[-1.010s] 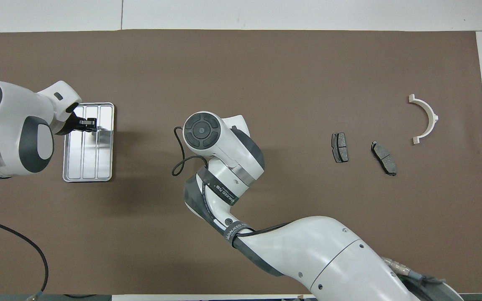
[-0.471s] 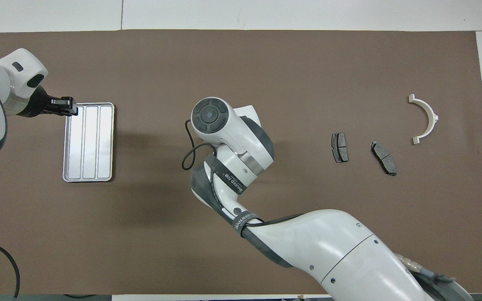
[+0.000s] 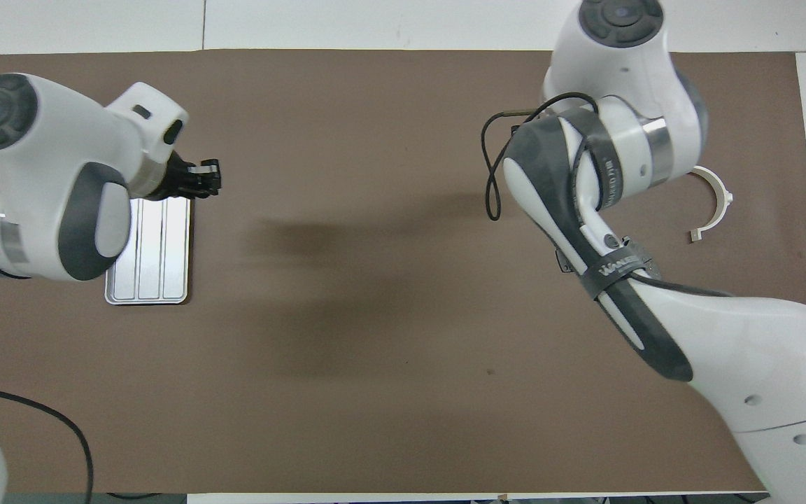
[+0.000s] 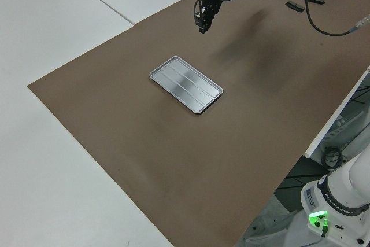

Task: Place bearing gear from tray to pile

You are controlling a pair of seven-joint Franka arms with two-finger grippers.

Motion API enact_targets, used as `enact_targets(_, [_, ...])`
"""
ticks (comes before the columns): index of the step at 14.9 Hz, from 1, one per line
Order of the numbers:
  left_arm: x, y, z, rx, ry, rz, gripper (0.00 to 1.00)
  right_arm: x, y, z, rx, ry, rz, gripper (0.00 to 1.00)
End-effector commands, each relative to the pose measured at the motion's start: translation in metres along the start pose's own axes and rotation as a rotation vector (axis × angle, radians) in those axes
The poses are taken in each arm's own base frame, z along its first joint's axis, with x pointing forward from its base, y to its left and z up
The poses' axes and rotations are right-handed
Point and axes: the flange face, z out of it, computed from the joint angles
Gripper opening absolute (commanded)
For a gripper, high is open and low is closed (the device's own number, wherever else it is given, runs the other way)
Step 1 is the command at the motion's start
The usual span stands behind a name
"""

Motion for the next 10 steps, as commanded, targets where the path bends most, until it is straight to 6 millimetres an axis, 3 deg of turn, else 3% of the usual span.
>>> enact_targets(1, [-0.049, 0.099, 0.027, 0.067, 0.062, -0.070, 0.00, 0.010, 0.047, 0.025, 0.018, -0.013, -0.115, 0.00])
enact_targets(2, [-0.071, 0.136, 0.042, 0.067, 0.067, -0.080, 0.00, 0.015, 0.070, 0.039, 0.024, -0.003, -0.141, 0.00])
enact_targets(4, [-0.099, 0.180, 0.068, 0.080, 0.059, -0.099, 0.00, 0.019, 0.108, 0.066, 0.034, 0.022, -0.186, 0.00])
enact_targets(5, [-0.114, 0.198, 0.080, 0.076, 0.063, -0.105, 0.00, 0.019, 0.115, 0.078, 0.038, 0.034, -0.194, 0.00])
enact_targets(10, [-0.127, 0.215, 0.115, 0.049, 0.091, -0.124, 0.00, 0.014, 0.126, 0.134, 0.051, 0.102, -0.198, 0.00])
